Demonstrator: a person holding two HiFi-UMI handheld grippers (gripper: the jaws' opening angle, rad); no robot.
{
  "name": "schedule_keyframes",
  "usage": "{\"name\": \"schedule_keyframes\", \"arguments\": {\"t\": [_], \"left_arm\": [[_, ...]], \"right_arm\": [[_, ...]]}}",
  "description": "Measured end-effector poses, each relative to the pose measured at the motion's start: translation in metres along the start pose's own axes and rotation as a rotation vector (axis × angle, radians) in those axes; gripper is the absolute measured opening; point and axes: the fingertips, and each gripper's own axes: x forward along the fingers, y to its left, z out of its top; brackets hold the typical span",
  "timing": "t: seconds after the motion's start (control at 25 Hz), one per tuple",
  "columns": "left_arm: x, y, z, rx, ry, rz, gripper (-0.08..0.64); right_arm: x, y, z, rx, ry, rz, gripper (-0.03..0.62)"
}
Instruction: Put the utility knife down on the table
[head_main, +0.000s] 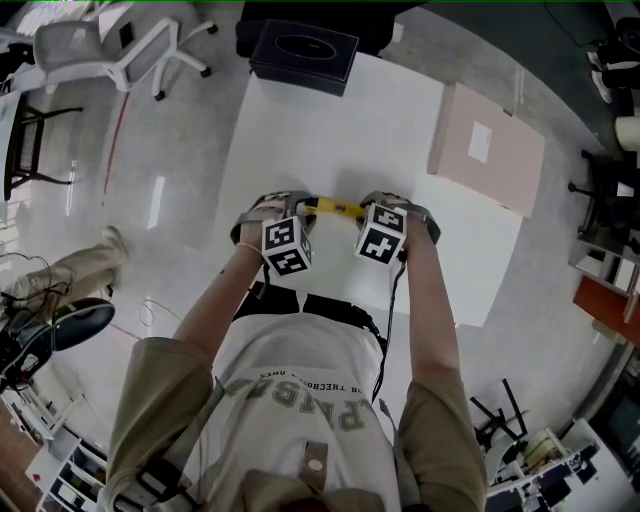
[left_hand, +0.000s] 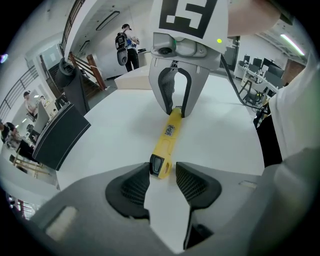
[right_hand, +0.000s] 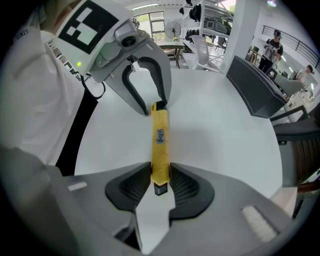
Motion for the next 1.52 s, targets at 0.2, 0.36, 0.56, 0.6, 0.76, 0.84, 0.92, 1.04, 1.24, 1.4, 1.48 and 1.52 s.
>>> {"name": "schedule_keyframes", "arguments": {"t": [0.2, 0.36, 0.56, 0.6, 0.76, 0.84, 0.92, 1.04, 1.24, 1.4, 1.48, 1.52], "left_arm": [[0.001, 0.001, -0.002, -0.071, -0.013, -0.034, 0.173], [0.001, 0.001, -0.001, -0.068, -0.017, -0.038, 0.173], [0.0, 0.002, -0.002, -0.083, -0.023, -0.042, 0.173], [0.0, 0.002, -0.003, -0.089, -0.026, -0.044, 0.173], [0.0, 0.003, -0.005, -0.118, -0.034, -0.057, 0.173], [0.0, 0.003, -0.005, -0.115, -0.034, -0.059, 0.173], [0.0, 0.003, -0.004, -0.111, -0.033, -0.061, 0.172], [0.0, 0.003, -0.004, -0.123, -0.036, -0.068, 0.172], [-0.004, 0.001, -0.003, -0.153, -0.06, -0.081, 0.172], [-0.017, 0.005, 0.004, -0.156, -0.087, -0.064, 0.172], [-0.029, 0.009, 0.012, -0.176, -0.132, -0.046, 0.172], [-0.036, 0.011, 0.018, -0.2, -0.166, -0.042, 0.172]], "right_arm": [[0.003, 0.0, -0.003, 0.009, 0.018, 0.012, 0.129], [0.005, -0.001, -0.004, 0.019, 0.01, 0.006, 0.13], [0.004, -0.001, -0.005, 0.037, -0.002, 0.007, 0.13], [0.003, 0.0, -0.005, 0.041, -0.008, 0.007, 0.13], [0.001, -0.001, -0.003, 0.055, -0.026, 0.004, 0.13], [-0.002, -0.003, -0.002, 0.057, -0.034, -0.008, 0.13], [-0.006, -0.004, 0.0, 0.072, -0.053, -0.016, 0.13], [-0.013, -0.004, 0.002, 0.105, -0.093, -0.026, 0.13], [-0.024, -0.001, 0.002, 0.167, -0.168, -0.078, 0.13], [-0.05, -0.007, 0.008, 0.278, -0.317, -0.186, 0.135], [-0.067, -0.009, 0.012, 0.328, -0.407, -0.249, 0.138], [-0.076, -0.01, 0.015, 0.352, -0.458, -0.273, 0.154]]}}
